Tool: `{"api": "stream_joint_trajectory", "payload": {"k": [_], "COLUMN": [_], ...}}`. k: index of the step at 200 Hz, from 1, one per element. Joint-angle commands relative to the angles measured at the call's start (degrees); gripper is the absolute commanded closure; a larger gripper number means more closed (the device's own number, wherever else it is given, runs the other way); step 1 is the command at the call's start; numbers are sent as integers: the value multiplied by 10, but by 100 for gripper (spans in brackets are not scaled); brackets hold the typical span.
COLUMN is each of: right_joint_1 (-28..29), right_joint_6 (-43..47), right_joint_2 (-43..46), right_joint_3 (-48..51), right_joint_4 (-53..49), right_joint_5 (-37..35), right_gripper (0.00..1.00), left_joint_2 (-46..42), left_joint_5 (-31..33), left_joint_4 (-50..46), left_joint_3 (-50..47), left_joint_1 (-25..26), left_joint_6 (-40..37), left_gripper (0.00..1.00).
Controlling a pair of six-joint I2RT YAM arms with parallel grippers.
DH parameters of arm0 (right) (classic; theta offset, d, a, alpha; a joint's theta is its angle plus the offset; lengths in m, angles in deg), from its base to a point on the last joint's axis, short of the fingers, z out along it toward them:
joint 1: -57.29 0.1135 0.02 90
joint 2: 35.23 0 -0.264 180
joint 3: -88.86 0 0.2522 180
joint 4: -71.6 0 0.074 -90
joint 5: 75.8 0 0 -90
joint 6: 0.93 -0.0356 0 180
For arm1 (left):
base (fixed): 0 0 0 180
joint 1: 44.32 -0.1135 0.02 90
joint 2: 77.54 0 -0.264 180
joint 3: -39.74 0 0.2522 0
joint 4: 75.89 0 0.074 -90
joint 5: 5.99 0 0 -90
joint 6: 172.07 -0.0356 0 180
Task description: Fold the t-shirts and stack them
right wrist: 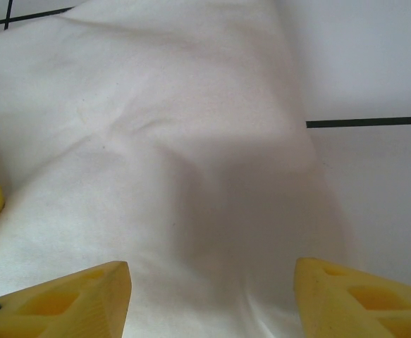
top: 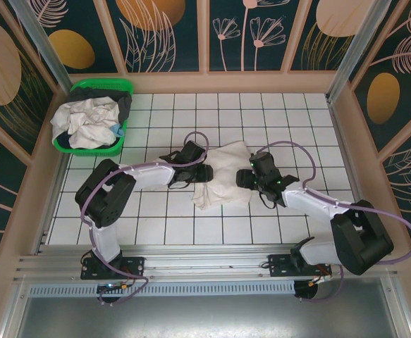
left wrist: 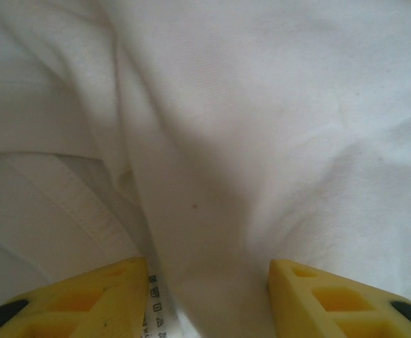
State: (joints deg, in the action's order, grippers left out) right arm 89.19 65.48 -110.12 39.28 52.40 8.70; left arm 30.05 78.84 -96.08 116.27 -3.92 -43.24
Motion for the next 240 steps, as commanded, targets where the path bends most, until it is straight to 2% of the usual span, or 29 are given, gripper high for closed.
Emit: {"api": "stream_joint_trajectory", "payload": {"k": [1,14,31,65,78,97,134,150,190,222,240], "right_joint_1": [-2,-3,-3,-2,-20,-28,-32,-32,-32,-30,-26], "right_joint_6": [13,13,10,9,10,10,7,7,12,14,13], "right_joint_2": [9,7,9,29,42,56,65,53,18,18,24], "right_joint_3": [8,8,11,20,24,29,38,40,32,39,40], "right_joint_4": [9,12,15,8,6,6,25,41,39,45,50], "right_joint_5": [12,15,16,10,8,9,14,31,35,40,43], "right_gripper": [37,37,37,37,37,37,36,36,35,34,34], "left_joint_2": [14,15,14,6,-13,-51,-130,-135,-132,-125,-117], "left_joint_5": [13,9,0,-18,-21,-17,36,57,50,103,106], "left_joint_4": [-19,-17,-10,-15,-21,-35,-79,-84,-60,-97,-90], "left_joint_3": [24,28,33,50,52,56,39,22,-23,-27,-55], "left_joint_1": [8,11,12,13,13,13,12,10,-8,-23,-36], "left_joint_6": [-4,-4,-3,-9,-12,-20,-22,-18,5,-6,-3], "left_gripper": [51,52,60,90,100,100,100,100,100,100,100]}}
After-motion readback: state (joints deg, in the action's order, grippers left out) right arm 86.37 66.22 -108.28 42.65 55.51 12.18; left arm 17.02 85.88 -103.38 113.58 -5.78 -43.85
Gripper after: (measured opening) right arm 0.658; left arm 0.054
